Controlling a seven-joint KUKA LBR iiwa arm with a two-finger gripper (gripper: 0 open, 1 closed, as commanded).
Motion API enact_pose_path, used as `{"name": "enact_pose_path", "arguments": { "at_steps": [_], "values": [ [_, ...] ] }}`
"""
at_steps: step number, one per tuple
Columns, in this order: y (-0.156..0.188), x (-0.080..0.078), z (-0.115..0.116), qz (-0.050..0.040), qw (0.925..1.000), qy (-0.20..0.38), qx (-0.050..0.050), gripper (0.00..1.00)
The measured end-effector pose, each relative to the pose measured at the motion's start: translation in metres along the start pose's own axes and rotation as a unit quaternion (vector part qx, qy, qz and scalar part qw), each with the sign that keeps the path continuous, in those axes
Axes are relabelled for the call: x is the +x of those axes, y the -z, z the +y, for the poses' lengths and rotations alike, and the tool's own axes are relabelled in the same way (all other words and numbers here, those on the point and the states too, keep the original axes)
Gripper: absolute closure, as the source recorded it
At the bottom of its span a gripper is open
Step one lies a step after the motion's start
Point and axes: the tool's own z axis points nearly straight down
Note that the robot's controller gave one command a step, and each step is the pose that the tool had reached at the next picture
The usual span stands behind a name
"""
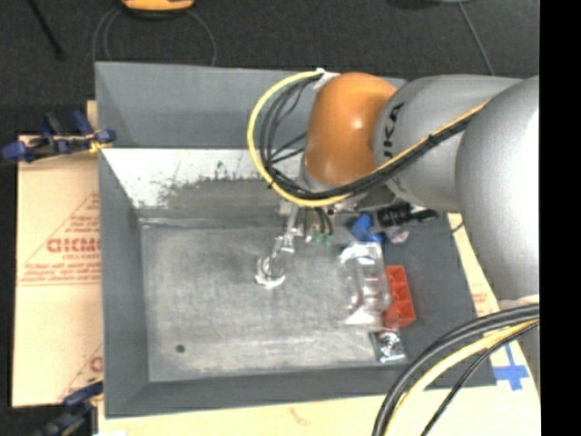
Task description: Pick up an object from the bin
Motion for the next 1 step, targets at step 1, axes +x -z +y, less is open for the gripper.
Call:
{"name": "enact_pose_path", "arguments": {
  "at_steps": [1],
  "values": [
    [-0.0565,0.0151,-0.0093,-0.006,1.0,0.006,0.0,0.0]
  ]
}}
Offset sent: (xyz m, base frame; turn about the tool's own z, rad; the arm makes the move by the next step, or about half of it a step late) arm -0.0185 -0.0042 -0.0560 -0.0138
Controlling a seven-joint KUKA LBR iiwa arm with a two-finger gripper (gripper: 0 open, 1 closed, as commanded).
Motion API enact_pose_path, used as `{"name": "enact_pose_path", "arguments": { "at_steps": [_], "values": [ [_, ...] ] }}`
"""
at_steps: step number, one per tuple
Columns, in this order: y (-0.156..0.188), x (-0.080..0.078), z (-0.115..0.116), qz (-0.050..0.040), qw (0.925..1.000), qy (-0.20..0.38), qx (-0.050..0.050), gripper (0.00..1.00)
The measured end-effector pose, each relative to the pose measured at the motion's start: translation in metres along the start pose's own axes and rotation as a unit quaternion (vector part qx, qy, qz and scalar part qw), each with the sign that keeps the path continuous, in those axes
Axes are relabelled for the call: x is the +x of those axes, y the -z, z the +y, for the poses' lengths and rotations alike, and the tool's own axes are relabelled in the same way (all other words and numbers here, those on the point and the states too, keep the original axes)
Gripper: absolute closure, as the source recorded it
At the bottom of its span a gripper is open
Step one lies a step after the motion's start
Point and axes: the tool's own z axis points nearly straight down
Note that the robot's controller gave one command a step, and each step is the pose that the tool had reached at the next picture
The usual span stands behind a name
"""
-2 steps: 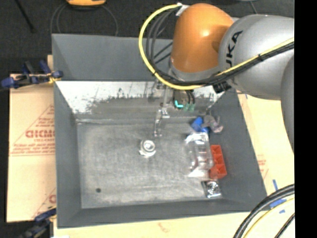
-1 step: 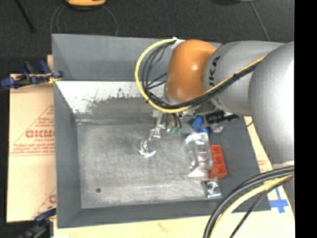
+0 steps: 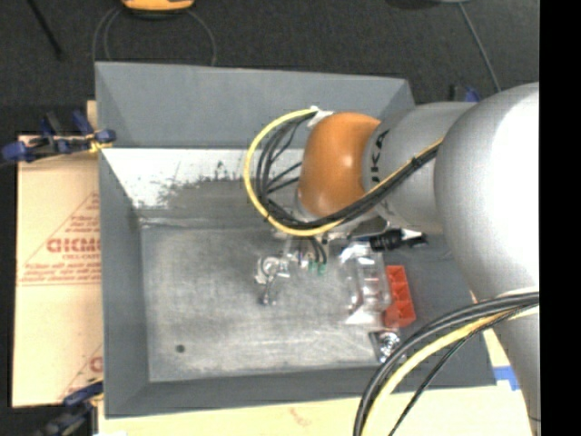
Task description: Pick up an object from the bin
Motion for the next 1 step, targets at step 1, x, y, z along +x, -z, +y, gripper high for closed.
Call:
{"name": "enact_pose_path", "arguments": {
  "at_steps": [1],
  "values": [
    [0.005,-0.0028,0.001,-0.003,1.0,-0.001,-0.001,1.0]
  ]
}}
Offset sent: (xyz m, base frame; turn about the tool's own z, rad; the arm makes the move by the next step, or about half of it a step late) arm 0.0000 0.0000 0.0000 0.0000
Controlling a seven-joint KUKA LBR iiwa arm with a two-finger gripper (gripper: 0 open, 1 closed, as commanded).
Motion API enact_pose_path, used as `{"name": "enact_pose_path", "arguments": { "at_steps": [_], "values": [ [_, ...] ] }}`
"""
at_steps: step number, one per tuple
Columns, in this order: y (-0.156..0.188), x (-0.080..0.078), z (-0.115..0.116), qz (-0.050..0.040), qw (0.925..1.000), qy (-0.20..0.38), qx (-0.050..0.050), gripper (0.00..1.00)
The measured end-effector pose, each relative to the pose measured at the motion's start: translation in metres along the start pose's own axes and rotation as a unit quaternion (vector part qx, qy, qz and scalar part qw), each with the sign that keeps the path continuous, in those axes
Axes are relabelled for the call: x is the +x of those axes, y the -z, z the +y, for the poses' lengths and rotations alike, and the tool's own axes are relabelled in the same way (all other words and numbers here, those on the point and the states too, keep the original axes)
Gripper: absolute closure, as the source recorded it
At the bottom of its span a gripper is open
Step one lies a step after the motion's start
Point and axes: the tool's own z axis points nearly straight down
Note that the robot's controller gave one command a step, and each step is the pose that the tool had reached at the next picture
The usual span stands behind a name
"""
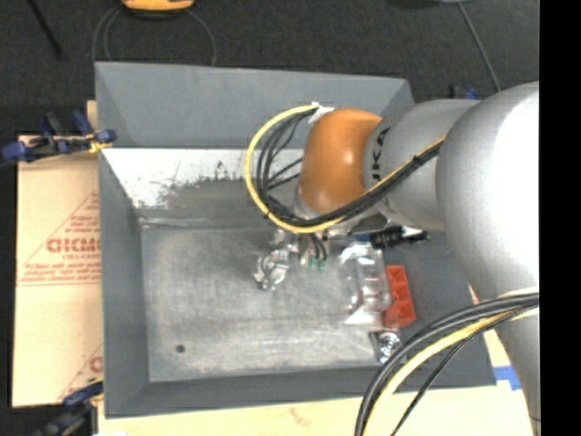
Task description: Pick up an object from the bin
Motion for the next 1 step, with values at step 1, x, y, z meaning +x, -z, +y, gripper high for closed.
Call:
{"name": "enact_pose_path", "arguments": {
  "at_steps": [1],
  "values": [
    [0.1737,-0.0145,0.0146,0.0013,0.9864,0.165,0.0,1.0]
  ]
}}
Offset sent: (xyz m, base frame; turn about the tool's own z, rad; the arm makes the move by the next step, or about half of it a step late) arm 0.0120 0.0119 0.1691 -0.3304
